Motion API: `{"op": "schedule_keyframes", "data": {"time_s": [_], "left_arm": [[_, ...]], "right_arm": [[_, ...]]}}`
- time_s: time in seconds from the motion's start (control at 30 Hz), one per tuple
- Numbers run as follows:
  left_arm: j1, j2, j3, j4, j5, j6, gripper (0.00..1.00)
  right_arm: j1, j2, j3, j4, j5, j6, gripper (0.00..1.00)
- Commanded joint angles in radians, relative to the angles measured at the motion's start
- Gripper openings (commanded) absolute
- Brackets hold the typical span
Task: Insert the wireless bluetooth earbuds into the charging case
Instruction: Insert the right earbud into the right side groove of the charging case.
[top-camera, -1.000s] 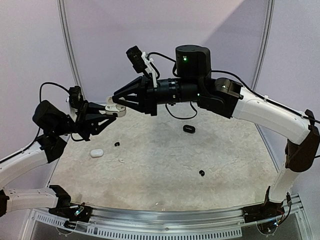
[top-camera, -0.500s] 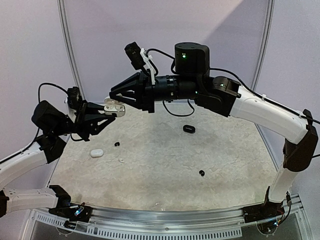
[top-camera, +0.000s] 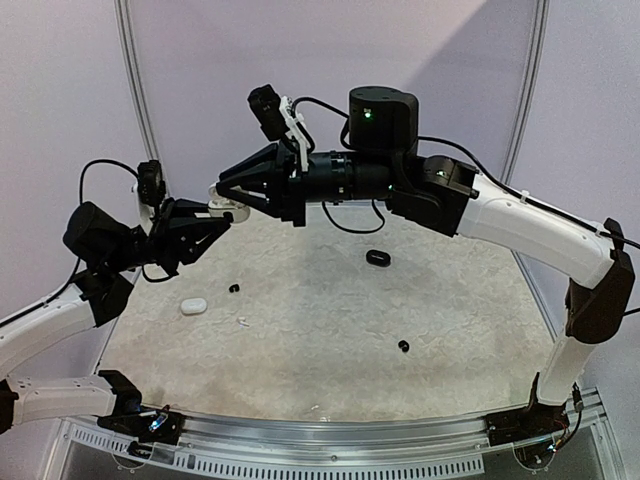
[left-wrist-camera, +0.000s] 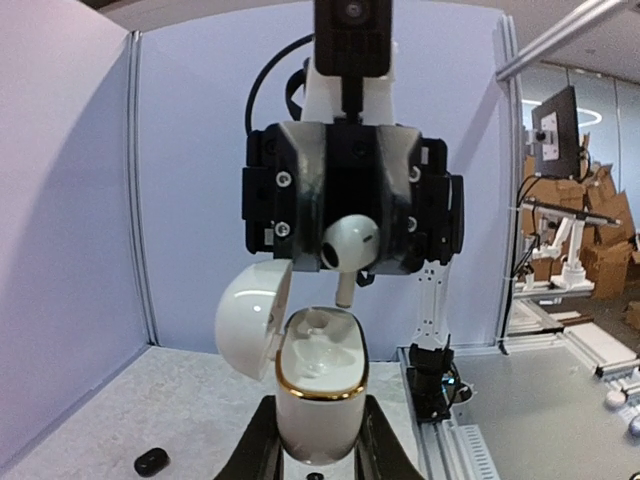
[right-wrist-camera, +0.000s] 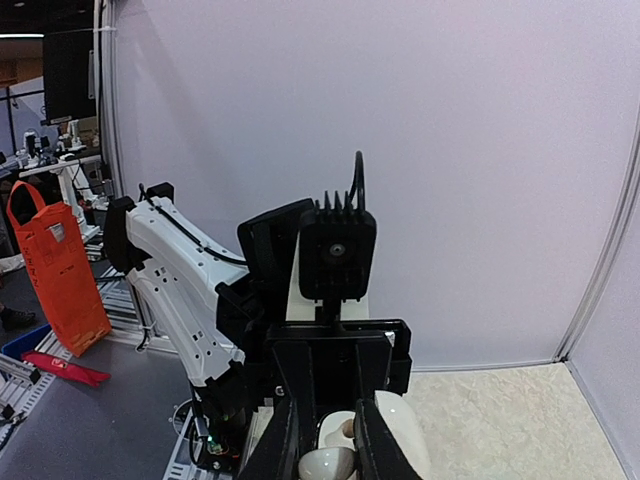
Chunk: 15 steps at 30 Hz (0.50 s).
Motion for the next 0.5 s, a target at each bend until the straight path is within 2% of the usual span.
{"op": "schedule_keyframes", "data": {"time_s": [0.0,0.13,0.47], "left_arm": [[-0.018,0.01,-0.015,0.063,-0.043,-0.225,0.0],[-0.02,0.003,-0.02,0.056,-0.027,-0.204,0.0],[-0.02,0.012,-0.017,0.063,-0.032,-0.187,0.0]], "right_arm": [[0.002,0.012,0.005,-0.013,0.071,-0.01,0.01],[-0.002,0.035,0.051,-0.08,0.135,-0.025,0.01],[-0.003,0.053,0.043,-0.027,0.053,-0.002,0.01]]}}
